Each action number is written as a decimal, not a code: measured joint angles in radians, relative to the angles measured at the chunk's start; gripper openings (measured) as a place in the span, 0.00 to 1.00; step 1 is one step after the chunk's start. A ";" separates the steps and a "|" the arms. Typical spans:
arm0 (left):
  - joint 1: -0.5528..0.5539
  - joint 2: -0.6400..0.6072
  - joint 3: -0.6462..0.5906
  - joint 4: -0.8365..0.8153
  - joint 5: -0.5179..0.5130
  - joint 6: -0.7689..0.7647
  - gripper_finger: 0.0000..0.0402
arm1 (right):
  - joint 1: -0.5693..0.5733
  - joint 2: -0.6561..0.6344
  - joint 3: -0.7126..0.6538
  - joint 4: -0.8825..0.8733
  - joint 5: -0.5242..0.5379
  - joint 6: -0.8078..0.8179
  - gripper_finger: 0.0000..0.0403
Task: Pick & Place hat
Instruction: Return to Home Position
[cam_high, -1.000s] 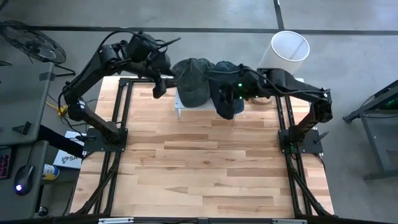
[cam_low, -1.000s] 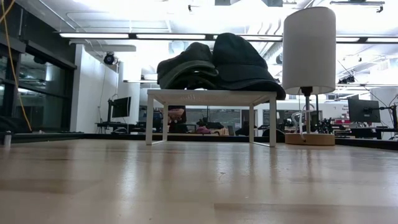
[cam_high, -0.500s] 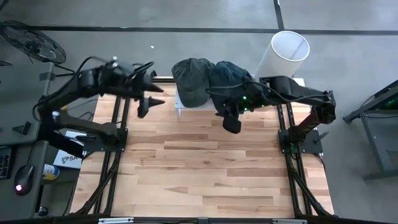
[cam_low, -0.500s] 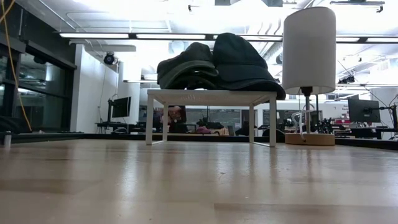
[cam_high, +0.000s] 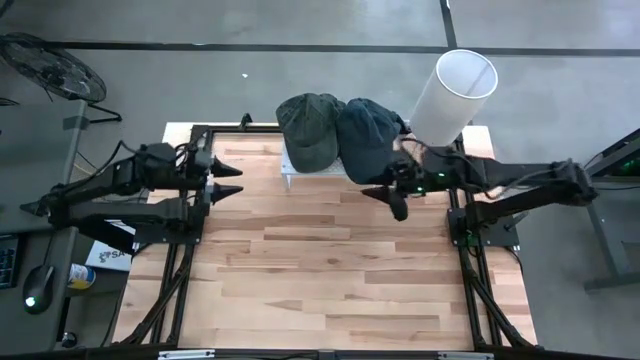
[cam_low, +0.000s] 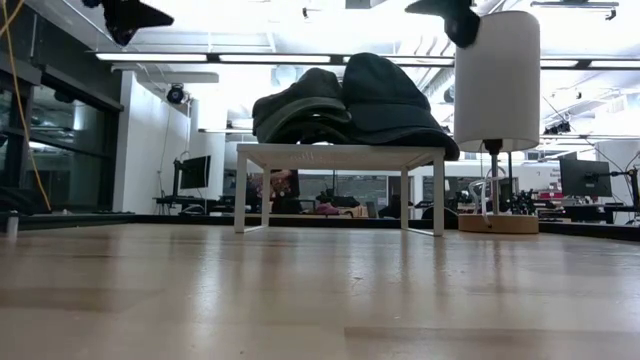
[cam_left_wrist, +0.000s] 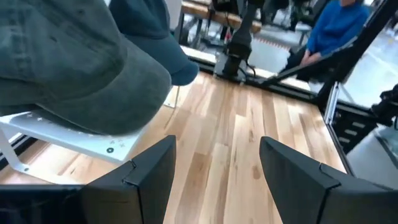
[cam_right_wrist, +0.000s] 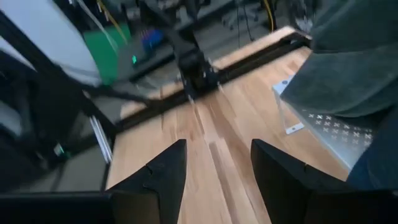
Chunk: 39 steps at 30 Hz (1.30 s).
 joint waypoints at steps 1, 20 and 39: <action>0.000 -0.026 -0.024 0.015 -0.001 0.000 0.56 | -0.008 -0.035 -0.053 0.049 0.000 0.016 0.43; 0.000 -0.210 -0.411 0.458 0.016 -0.089 0.56 | -0.035 -0.234 -0.680 0.973 0.092 0.066 0.42; 0.000 -0.276 -0.493 0.473 -0.158 -0.135 0.56 | -0.117 -0.470 -0.935 1.123 -0.021 0.118 0.42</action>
